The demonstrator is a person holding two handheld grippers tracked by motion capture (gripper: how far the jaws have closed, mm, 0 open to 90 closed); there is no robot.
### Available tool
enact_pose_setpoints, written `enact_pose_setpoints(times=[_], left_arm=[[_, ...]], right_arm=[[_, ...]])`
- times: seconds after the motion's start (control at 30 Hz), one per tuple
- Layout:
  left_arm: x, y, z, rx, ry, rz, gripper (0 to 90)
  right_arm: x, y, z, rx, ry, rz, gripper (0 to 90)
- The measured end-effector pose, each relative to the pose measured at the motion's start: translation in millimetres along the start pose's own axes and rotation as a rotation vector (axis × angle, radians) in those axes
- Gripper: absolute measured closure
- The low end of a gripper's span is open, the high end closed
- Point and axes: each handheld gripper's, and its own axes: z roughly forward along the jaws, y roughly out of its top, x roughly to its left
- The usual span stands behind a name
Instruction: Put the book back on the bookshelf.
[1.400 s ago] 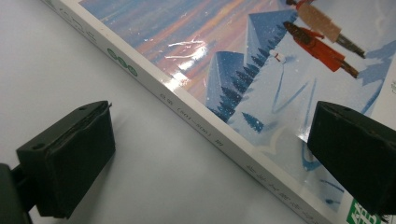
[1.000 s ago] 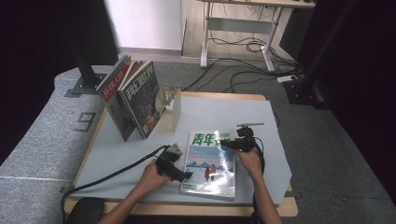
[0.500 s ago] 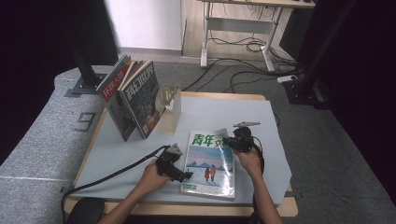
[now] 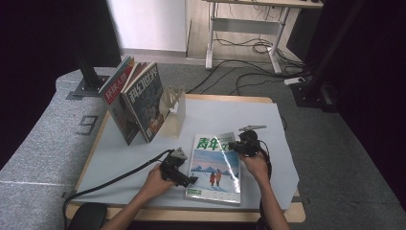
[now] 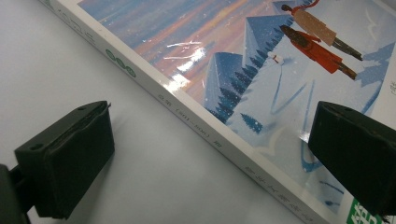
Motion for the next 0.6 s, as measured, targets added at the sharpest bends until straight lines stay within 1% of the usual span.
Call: enact_pose_setpoints(times=[0.03, 0.07, 0.13, 0.17, 0.23, 0.33, 0.37, 0.43, 0.5, 0.53, 0.6], left_arm=[[0.0, 0.0, 0.0, 0.000, 0.000, 0.000, 0.0], [-0.2, -0.1, 0.0, 0.000, 0.001, -0.001, 0.0], [-0.3, -0.1, 0.0, -0.001, 0.001, -0.002, 0.0], [-0.3, -0.1, 0.0, -0.001, 0.000, -0.003, 0.0], [-0.3, -0.3, 0.1, -0.002, 0.000, -0.003, 0.0], [-0.4, -0.3, 0.2, -0.002, 0.000, -0.003, 0.0], [-0.4, -0.4, 0.2, -0.002, 0.001, -0.003, 0.0], [-0.4, -0.4, 0.1, -0.003, 0.001, -0.003, 0.0], [-0.3, -0.4, 0.2, -0.003, 0.001, -0.002, 0.0], [-0.3, -0.4, 0.2, -0.003, 0.000, -0.001, 0.0], [-0.3, -0.4, 0.2, -0.003, 0.001, -0.002, 0.0]], right_arm=[[-1.0, -1.3, 1.6, 0.023, -0.020, 0.004, 61.9], [-2.1, -2.4, 2.8, 0.028, -0.023, 0.007, 56.0], [-4.6, -5.4, 6.7, 0.050, -0.043, 0.023, 41.3], [-6.0, -7.7, 9.3, 0.060, -0.073, 0.016, 34.4], [-8.4, -11.5, 11.8, 0.058, -0.098, 0.012, 24.9], [-11.8, -14.1, 13.1, 0.073, -0.074, 0.043, 19.3], [-12.3, -14.3, 12.9, 0.084, -0.081, 0.042, 15.9], [-12.8, -14.4, 12.2, 0.108, -0.083, 0.033, 12.8], [-14.4, -14.2, 10.1, 0.139, -0.080, 0.045, 12.6], [-15.3, -14.3, 9.4, 0.153, -0.068, 0.050, 13.0], [-16.7, -14.9, 10.9, 0.196, -0.008, 0.072, 12.6]])
